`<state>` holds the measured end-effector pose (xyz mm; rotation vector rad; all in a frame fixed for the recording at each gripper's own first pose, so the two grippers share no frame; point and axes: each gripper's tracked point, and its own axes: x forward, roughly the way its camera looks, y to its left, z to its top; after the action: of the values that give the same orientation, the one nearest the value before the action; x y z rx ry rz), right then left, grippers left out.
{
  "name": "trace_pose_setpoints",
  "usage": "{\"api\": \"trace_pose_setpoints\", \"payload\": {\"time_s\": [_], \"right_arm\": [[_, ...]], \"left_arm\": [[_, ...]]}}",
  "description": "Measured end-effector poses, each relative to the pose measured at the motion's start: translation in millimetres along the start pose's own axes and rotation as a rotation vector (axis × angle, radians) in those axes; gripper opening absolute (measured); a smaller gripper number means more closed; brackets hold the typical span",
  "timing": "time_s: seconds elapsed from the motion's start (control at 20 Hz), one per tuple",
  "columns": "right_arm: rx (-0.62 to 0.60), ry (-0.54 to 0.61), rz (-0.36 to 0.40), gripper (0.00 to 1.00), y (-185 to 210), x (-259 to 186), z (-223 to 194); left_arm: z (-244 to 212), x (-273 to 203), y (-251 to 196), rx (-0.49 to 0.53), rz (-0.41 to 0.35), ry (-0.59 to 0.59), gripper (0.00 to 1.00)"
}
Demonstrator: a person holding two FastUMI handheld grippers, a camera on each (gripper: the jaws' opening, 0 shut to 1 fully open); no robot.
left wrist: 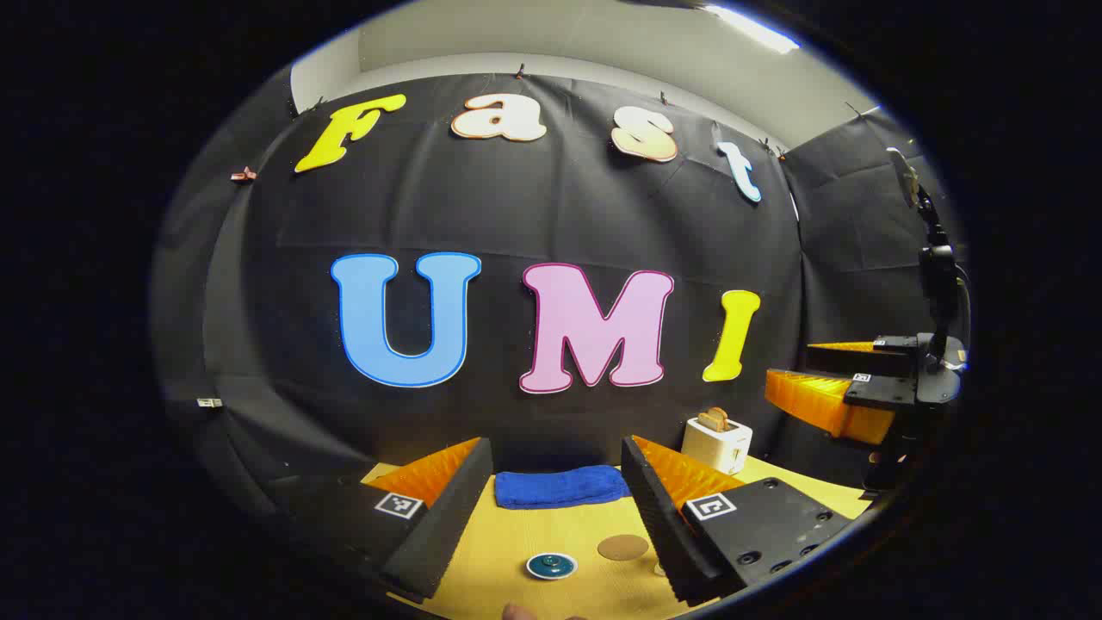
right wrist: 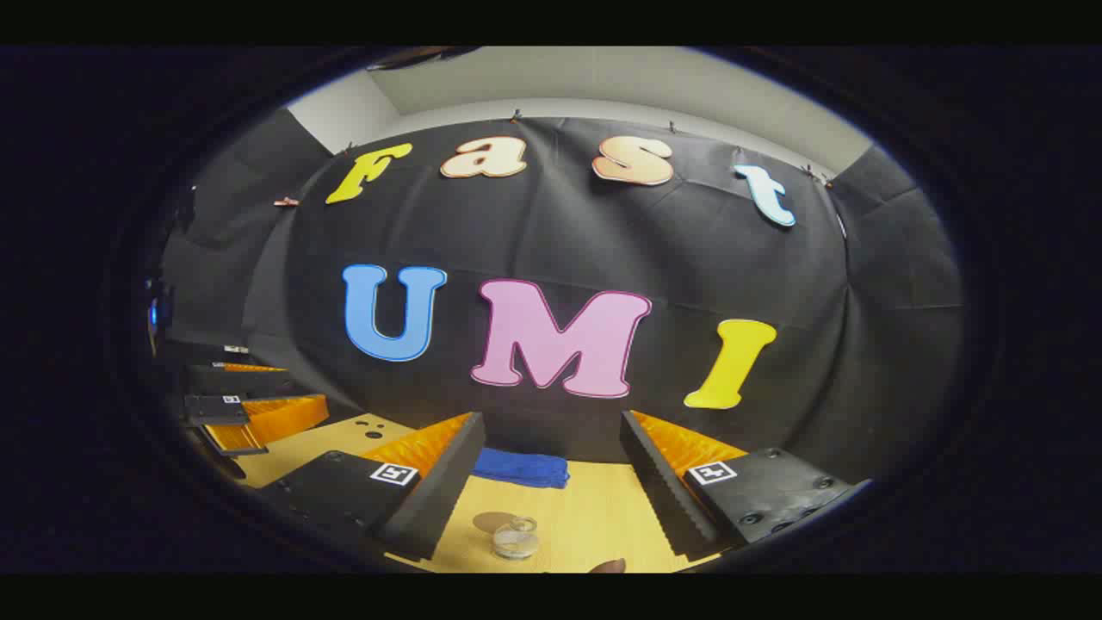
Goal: Open the teacup lid with one hand, grasp the water bottle and pour water into the teacup with the other hand; after pouring, place the water bottle on the coaster and then close the teacup lid.
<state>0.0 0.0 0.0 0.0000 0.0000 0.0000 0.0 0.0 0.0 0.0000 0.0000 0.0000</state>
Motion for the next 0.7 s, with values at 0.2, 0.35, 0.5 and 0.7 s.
{"api": "trace_pose_setpoints", "payload": {"time_s": [0.2, 0.35, 0.5, 0.7], "right_arm": [[0.001, 0.001, 0.003, 0.98, -0.1, 1.4, -1.5], [0.002, -0.001, 0.007, 0.98, 0.2, 2.4, -2.4], [0.002, -0.004, 0.012, 0.98, 1.2, 5.6, -1.8], [0.015, -0.004, 0.025, 0.98, 1.3, 7.4, -6.0]], "left_arm": [[1.4, 1.1, -1.6, 0.004, -0.006, -0.002, 0.95], [0.1, 3.4, -2.7, 0.006, -0.008, -0.001, 0.95], [-0.4, 5.5, -2.3, 0.009, -0.007, -0.001, 0.95], [-3.8, 8.7, -3.1, 0.012, -0.008, 0.007, 0.95]]}}
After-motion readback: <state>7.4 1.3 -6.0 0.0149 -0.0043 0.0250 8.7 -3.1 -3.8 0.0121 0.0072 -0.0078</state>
